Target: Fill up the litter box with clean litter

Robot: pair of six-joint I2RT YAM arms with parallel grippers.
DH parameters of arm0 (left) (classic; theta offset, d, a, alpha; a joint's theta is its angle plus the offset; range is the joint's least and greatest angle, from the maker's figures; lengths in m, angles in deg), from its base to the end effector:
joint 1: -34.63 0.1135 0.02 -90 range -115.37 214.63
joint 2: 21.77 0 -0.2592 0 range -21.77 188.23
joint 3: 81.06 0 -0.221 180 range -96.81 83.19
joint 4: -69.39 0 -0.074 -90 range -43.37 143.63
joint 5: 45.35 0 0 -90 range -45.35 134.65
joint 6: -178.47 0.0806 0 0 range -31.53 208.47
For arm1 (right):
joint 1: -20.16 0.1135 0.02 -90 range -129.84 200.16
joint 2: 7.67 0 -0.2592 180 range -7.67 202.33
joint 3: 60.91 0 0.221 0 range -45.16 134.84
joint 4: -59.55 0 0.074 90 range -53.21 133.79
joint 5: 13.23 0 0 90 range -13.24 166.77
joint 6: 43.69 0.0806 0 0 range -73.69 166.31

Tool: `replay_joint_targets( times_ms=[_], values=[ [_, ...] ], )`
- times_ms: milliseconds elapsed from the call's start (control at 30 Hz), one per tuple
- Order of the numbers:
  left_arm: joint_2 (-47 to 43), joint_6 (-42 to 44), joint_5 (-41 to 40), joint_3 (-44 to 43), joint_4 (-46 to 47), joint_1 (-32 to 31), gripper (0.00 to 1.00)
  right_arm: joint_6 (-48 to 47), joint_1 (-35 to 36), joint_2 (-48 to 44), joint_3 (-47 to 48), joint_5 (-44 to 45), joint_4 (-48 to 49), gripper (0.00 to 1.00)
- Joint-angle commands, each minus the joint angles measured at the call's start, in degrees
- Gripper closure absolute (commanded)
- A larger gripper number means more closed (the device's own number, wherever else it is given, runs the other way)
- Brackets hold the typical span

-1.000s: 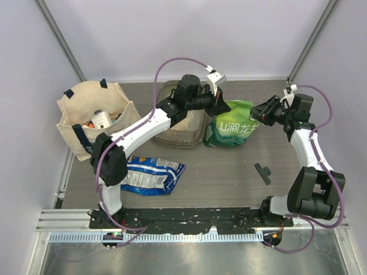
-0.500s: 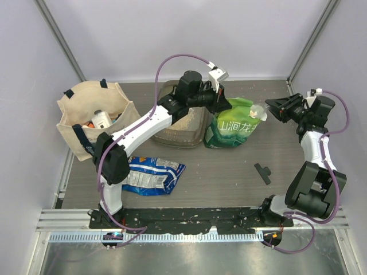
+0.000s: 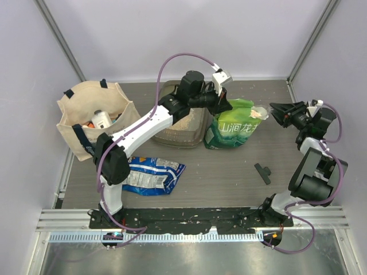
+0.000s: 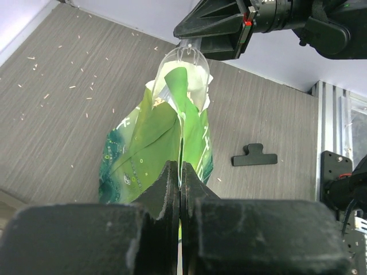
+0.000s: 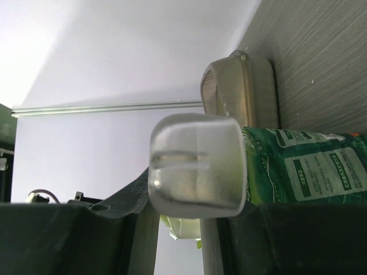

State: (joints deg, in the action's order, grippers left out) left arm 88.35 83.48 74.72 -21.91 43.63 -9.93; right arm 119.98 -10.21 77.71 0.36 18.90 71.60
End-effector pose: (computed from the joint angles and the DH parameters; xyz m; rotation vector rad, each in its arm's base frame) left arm 0.3031 -0.3551 0.3607 1.0099 1.6528 -1.0723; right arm 0.3064 -0.1004 0.2572 0.8944 1.6874 1.4161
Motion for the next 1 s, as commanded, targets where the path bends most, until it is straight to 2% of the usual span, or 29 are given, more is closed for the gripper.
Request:
replay_joint_targets(
  times_ms=[0,400,533,733,967],
  values=[
    [-3.3,4.4,1.0,-4.3,0.6,-0.5,1.0,6.9,-1.6,1.2,0.0,-3.1,13.2,0.99],
    [-2.5,4.3,1.0,-5.9,1.3,0.2,1.0,8.3,-5.1,1.9,-1.7,-4.8,14.9,0.99],
    [-2.7,4.1,0.7,-5.6,1.9,0.5,1.0,6.6,-5.3,1.2,-2.4,-4.7,12.3,0.99],
    [-2.9,4.2,0.4,-5.1,1.9,1.0,1.0,10.4,-6.4,0.3,-2.1,-5.0,15.7,0.99],
    [-2.8,4.2,0.0,-5.3,2.3,1.6,1.0,9.0,-7.2,-2.1,1.3,-5.5,10.2,0.99]
  ],
)
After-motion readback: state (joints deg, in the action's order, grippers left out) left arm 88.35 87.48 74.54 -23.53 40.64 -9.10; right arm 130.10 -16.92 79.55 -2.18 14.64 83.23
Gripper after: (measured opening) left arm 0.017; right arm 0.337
